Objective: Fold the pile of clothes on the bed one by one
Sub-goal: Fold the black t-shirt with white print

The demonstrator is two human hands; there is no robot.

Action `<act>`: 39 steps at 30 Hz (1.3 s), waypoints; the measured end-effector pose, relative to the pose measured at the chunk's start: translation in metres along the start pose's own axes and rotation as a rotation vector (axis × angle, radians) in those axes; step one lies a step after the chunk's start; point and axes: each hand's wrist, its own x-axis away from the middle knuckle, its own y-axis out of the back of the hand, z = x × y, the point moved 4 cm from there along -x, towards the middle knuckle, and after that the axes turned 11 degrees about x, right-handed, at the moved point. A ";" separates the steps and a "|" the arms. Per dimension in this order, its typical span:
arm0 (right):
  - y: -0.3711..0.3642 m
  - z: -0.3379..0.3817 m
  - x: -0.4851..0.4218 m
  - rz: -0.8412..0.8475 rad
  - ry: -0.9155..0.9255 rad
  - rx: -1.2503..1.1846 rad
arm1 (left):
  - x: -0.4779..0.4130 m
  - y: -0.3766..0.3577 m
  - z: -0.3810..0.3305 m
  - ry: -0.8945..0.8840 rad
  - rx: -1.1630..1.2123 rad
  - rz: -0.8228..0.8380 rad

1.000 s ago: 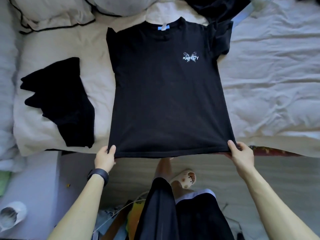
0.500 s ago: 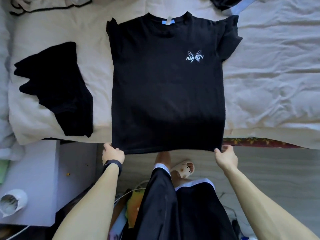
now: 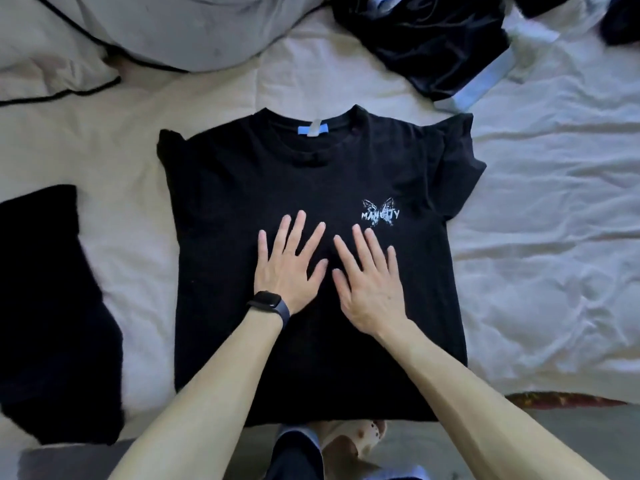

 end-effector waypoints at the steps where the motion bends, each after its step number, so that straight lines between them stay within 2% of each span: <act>1: -0.008 -0.010 -0.012 0.015 0.036 0.056 | -0.010 -0.004 0.008 -0.018 -0.028 0.011; 3: -0.021 -0.054 -0.029 0.089 -0.071 0.133 | -0.018 -0.015 0.020 -0.040 -0.035 0.015; 5: -0.026 -0.107 -0.031 0.171 -0.354 0.130 | -0.017 -0.021 0.023 -0.029 -0.007 -0.007; 7: -0.019 -0.139 -0.025 0.154 -0.529 0.061 | -0.018 -0.022 0.022 -0.011 -0.016 0.011; 9: -0.005 -0.155 -0.022 0.054 -0.631 -0.070 | -0.020 -0.020 0.021 0.006 -0.034 0.045; 11: 0.011 -0.171 -0.022 -0.088 -0.767 -0.250 | -0.025 -0.015 0.013 0.018 -0.030 0.067; 13: 0.027 -0.186 -0.030 -0.175 -0.912 -0.540 | -0.042 -0.011 -0.004 -0.014 -0.014 0.085; 16: 0.035 -0.203 -0.059 -0.113 -1.084 -0.998 | -0.092 -0.004 -0.053 -0.151 -0.011 0.150; 18: 0.033 -0.214 -0.083 -0.080 -1.127 -1.267 | -0.132 0.000 -0.095 -0.206 0.006 0.206; 20: 0.037 -0.221 -0.103 -0.046 -1.072 -1.469 | -0.176 0.006 -0.136 -0.179 0.041 0.233; 24: 0.044 -0.226 -0.106 0.184 -1.001 -1.568 | -0.251 0.024 -0.213 -0.103 0.217 0.122; 26: 0.040 -0.231 -0.100 0.250 -0.972 -1.622 | -0.278 0.021 -0.233 -0.025 0.136 0.173; 28: 0.035 -0.238 -0.092 0.274 -0.966 -1.719 | -0.300 0.015 -0.237 0.058 -0.031 0.274; 30: 0.034 -0.241 -0.083 0.273 -0.959 -1.819 | -0.314 0.015 -0.245 0.092 -0.023 0.378; 32: 0.032 -0.242 -0.078 0.238 -0.982 -1.925 | -0.319 0.018 -0.261 0.028 0.003 0.480; 36: 0.031 -0.236 -0.078 0.301 -0.944 -2.152 | -0.320 0.032 -0.293 -0.058 0.208 0.494; 39: 0.037 -0.244 -0.074 0.228 -1.035 -2.274 | -0.322 0.028 -0.311 -0.093 0.305 0.487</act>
